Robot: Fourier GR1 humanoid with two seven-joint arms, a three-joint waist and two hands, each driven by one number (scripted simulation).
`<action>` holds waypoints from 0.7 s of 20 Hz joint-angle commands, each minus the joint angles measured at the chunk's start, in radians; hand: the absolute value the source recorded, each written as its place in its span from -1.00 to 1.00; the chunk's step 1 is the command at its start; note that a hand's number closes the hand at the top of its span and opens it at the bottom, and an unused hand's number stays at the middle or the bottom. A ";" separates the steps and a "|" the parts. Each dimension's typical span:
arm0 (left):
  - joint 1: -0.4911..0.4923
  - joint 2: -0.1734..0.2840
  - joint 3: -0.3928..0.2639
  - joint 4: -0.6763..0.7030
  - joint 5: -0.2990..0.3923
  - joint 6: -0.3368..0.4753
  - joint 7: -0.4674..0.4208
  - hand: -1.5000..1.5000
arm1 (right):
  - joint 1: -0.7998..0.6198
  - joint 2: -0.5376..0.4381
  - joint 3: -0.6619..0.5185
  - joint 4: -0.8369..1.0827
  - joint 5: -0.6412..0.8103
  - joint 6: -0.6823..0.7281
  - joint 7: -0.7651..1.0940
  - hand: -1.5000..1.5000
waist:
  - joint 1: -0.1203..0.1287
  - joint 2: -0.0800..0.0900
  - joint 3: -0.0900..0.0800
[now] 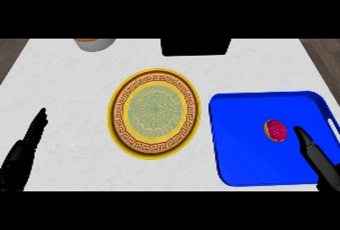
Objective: Pick the cupcake from the tray and place it in the plate
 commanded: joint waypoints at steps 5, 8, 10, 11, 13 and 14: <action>-0.003 -0.009 0.012 0.034 -0.019 -0.021 -0.048 0.00 | 0.281 -0.179 0.220 -0.106 0.210 -0.088 0.254 -1.00 | 0.033 0.009 -0.004; 0.016 -0.024 -0.018 0.004 -0.040 -0.015 -0.041 0.00 | 0.371 -0.315 0.216 -0.130 0.231 -0.057 0.405 -1.00 | 0.036 0.010 -0.004; 0.011 0.008 0.017 -0.028 -0.009 -0.044 -0.018 0.00 | 0.416 -0.369 0.243 -0.198 0.272 -0.096 0.531 -1.00 | 0.040 0.010 -0.004; -0.047 -0.017 -0.004 -0.010 -0.047 -0.012 0.009 0.00 | 0.389 -0.429 0.218 -0.192 0.258 -0.064 0.601 -1.00 | 0.035 0.013 -0.003; -0.021 -0.032 0.006 0.037 -0.037 -0.024 -0.033 0.00 | 0.407 -0.496 0.213 -0.239 0.268 -0.061 0.727 -1.00 | 0.036 0.012 -0.004; -0.021 -0.031 -0.014 -0.015 -0.053 -0.022 -0.001 0.00 | 0.365 -0.523 0.227 -0.245 0.313 -0.099 0.811 -1.00 | 0.047 0.013 -0.003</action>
